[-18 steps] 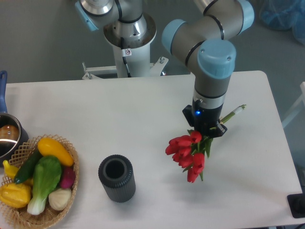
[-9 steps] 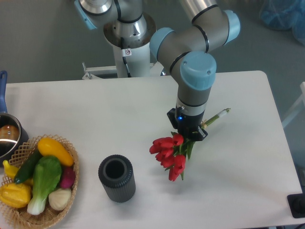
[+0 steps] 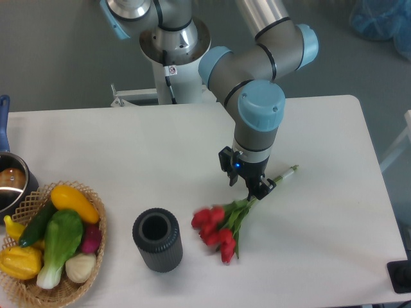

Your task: Place the flowers on the table

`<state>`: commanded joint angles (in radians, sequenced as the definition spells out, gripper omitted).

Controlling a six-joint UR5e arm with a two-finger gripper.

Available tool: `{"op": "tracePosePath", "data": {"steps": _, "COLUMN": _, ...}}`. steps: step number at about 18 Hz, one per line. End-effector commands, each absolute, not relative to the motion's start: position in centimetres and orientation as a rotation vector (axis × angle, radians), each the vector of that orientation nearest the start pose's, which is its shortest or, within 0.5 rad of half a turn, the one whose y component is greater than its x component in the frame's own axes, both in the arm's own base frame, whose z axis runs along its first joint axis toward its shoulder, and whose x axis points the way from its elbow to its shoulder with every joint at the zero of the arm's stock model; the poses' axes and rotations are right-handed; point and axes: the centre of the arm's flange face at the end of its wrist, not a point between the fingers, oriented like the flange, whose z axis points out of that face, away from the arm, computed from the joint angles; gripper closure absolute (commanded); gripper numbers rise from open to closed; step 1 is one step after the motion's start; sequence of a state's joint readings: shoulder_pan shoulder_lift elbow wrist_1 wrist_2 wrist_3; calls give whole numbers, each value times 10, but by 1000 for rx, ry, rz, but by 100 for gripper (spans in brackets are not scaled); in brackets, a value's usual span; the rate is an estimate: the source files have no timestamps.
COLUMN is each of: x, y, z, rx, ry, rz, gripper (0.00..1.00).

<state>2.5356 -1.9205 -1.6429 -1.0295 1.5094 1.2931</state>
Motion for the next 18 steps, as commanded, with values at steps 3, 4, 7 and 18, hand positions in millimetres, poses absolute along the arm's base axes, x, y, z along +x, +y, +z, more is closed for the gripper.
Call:
{"op": "tracePosePath", "data": {"steps": 3, "x": -441, "y": 453, "z": 320, "rx": -2982, "ry": 459, "rz": 178, "gripper": 0}}
{"op": "tracePosePath", "data": {"steps": 4, "x": -443, "y": 453, "z": 322, "rx": -2981, "ry": 454, "rz": 184, "gripper": 0}}
{"op": "tracePosePath", "data": {"steps": 7, "x": -459, "y": 439, "z": 330, "rx": -2982, "ry": 420, "rz": 210, "gripper": 0}}
{"op": "tracePosePath", "data": {"steps": 18, "x": -468, "y": 426, "z": 355, "rx": -3067, "ry": 405, "rz": 263, "gripper": 0}}
